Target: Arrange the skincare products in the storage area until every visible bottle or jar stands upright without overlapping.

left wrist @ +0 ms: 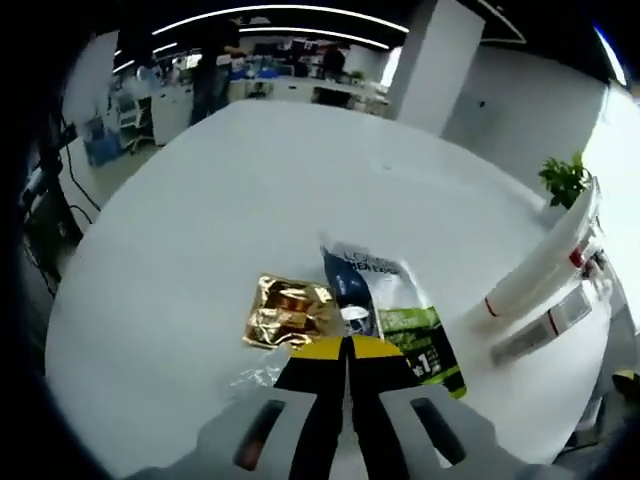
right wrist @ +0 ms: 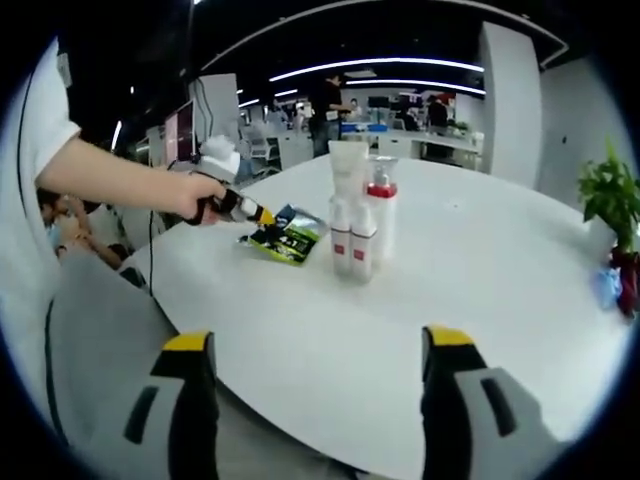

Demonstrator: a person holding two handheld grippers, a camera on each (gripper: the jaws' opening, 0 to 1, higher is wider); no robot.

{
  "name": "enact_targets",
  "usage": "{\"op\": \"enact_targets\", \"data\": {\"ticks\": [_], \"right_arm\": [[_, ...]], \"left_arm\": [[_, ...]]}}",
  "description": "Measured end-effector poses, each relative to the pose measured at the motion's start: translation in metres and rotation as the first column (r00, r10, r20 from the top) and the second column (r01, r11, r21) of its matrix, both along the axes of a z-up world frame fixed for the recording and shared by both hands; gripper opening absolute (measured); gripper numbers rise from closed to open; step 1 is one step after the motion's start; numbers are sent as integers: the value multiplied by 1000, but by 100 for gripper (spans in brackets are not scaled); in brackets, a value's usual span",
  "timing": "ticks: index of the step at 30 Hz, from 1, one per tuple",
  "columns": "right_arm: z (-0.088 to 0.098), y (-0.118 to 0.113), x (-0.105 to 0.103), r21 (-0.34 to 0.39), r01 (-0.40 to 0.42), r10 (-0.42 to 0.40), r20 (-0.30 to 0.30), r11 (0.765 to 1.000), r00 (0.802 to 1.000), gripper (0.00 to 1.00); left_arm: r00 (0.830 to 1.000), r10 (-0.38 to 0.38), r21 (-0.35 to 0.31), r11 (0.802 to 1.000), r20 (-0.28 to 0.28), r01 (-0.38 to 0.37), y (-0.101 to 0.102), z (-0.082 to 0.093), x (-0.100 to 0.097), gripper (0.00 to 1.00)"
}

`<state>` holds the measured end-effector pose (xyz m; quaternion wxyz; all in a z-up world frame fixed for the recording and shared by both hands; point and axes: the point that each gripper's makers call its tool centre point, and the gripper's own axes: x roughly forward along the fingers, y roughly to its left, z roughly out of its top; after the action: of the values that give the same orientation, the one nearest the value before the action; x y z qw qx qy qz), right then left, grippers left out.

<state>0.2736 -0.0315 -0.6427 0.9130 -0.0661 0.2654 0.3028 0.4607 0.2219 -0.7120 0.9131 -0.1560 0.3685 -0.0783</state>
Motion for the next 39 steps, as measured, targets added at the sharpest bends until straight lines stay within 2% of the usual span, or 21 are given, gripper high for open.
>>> {"op": "enact_targets", "data": {"ticks": [4,6,8,12,15,20,24,26,30,39], "right_arm": [[0,2,-1,1,-16,16,0,1000,1000,84],[0,4,-2,-1,-27,27,0,1000,1000,84],[-1,5,-3,-3,-36,36,-1,999,999,84],[-1,8,-5,-10,-55,55,0,998,998,83],[-2,10,-7,-13,-71,71,-4,997,997,82],[-3,15,-10,-23,-99,99,-5,995,995,82],[-3,17,-12,-25,-115,115,-4,993,993,81],[-3,18,-13,-22,-123,123,-5,992,992,81],[-3,22,-16,-15,-155,155,-11,988,988,82],[-5,37,-31,19,-256,257,-60,967,965,81]], "left_arm": [[1000,20,-103,995,15,-18,0,11,-12,0],[999,39,-174,984,14,-36,-2,16,-18,0],[998,53,-216,975,14,-49,-2,21,-23,0],[996,82,-315,946,19,-72,-6,32,-35,0],[994,104,-392,916,20,-88,-11,41,-43,0],[993,113,-426,900,26,-92,-14,48,-56,0],[989,148,-515,849,19,-118,-19,58,-63,0],[989,148,-533,839,25,-111,-22,63,-67,0],[991,127,-552,830,48,-80,-29,74,-74,0],[993,58,-618,786,106,20,-51,106,-97,0]]}}
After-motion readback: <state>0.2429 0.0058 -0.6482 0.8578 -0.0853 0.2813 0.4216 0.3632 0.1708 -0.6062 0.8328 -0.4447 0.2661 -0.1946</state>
